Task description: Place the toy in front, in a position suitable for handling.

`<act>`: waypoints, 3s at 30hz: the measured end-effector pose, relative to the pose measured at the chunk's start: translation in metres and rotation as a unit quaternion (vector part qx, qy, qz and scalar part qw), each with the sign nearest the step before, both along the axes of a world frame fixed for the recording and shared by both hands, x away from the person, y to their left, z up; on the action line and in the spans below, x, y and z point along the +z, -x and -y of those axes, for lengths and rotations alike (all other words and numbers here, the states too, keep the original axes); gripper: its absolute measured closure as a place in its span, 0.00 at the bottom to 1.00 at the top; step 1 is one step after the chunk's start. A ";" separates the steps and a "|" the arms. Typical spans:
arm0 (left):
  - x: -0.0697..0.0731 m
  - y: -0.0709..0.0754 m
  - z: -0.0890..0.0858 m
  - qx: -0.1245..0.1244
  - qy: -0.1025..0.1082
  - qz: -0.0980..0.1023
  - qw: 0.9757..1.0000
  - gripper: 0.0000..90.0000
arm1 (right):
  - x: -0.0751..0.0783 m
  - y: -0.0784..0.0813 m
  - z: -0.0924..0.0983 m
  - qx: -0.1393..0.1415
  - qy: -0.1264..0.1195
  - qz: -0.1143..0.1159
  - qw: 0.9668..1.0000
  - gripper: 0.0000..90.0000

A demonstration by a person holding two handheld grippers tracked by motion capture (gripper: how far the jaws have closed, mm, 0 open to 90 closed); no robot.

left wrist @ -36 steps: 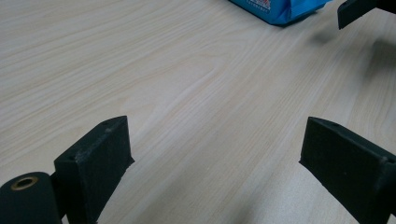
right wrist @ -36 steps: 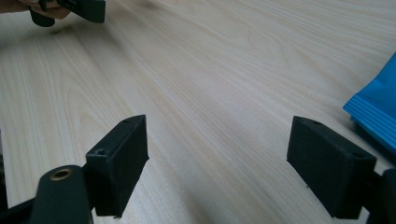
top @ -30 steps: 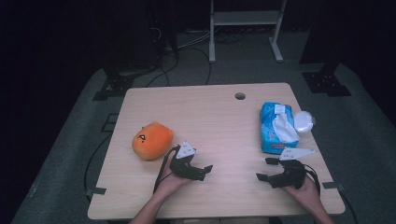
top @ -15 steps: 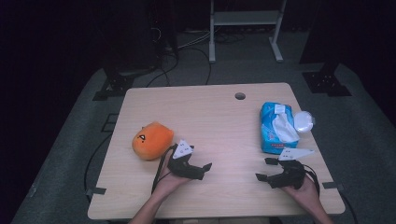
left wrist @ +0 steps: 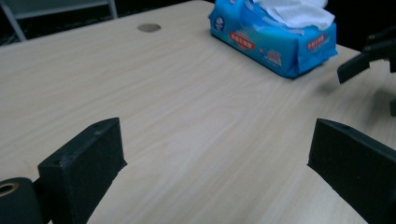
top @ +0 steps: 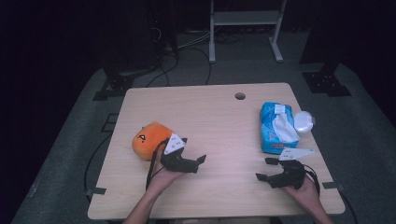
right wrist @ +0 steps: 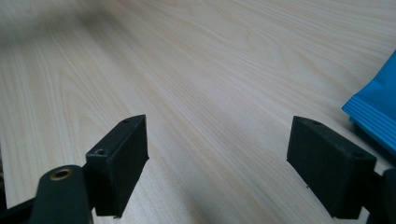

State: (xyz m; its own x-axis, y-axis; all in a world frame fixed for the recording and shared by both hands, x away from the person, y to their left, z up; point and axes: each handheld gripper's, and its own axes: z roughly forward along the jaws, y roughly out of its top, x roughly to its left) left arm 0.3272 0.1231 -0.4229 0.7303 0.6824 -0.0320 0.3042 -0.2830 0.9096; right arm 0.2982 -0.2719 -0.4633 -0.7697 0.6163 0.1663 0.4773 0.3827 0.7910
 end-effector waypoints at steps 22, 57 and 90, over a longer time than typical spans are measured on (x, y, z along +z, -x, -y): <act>0.031 -0.019 -0.096 0.126 0.023 0.046 0.991 0.03 | -0.001 0.000 -0.002 0.003 0.004 -0.002 1.000 0.21; -0.004 -0.033 -0.130 0.153 -0.023 0.011 0.988 0.33 | -0.002 0.000 -0.005 0.013 0.010 -0.004 1.000 0.23; 0.005 -0.027 -0.137 0.118 0.067 0.003 0.991 0.63 | -0.001 0.001 -0.004 0.013 0.009 0.001 1.000 0.23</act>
State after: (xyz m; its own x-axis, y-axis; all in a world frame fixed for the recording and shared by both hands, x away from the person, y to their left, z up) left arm 0.3547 0.2604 -0.4177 0.5516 0.8239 -0.1299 0.3416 -0.0812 0.9363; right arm 0.2973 -0.2682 -0.4639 -0.7855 0.5995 0.1536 0.4654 0.4085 0.7852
